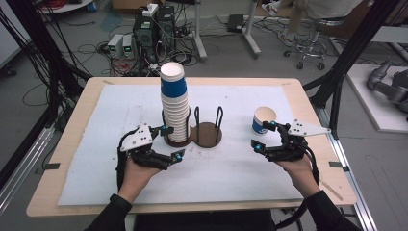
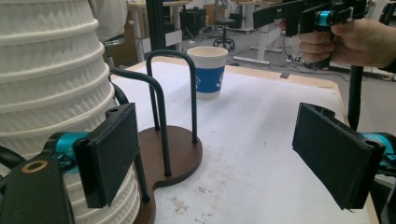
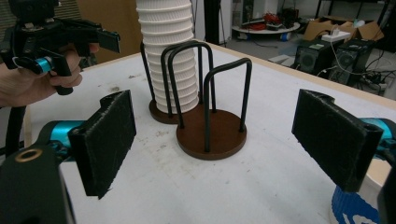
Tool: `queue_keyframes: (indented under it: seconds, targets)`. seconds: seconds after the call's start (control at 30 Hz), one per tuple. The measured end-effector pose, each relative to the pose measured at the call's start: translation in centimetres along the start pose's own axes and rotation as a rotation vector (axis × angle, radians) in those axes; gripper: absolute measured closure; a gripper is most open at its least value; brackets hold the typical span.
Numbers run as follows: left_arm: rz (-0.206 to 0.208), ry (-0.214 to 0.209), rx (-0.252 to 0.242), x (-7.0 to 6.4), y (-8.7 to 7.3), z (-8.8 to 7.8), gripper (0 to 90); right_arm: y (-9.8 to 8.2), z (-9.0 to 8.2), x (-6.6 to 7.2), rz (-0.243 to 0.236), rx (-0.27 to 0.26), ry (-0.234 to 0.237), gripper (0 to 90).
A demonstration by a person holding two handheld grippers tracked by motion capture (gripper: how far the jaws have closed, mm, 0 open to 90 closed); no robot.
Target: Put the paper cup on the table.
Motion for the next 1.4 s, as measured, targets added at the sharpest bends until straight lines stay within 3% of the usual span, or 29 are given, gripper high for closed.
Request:
queue_keyframes:
  seconds: [0.43, 1.07, 1.4]
  targets:
    - [0.006, -0.006, 0.000, -0.4, -0.1, -0.6, 14.8, -0.1, 0.2, 0.0, 0.025, -0.001, 0.021, 13.8]
    - [-0.003, -0.005, 0.008, -0.2, -0.5, -0.9, 14.8, -0.2, 0.8, 0.1, -0.024, 0.014, 0.024, 13.8]
    - [-0.006, -0.007, 0.010, -0.1, -0.5, -0.8, 14.8, -0.8, 1.2, 0.0, -0.026, 0.035, 0.030, 13.8]
Point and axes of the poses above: each handheld gripper's, and its own axes: z roughly forward along the jaws, y roughly out of its top, x roughly to its left, the point moved 6 cm from there along z, roughly forward along the jaws, and after that the axes turned 5 degrees about -y, right-handed, at the moved point
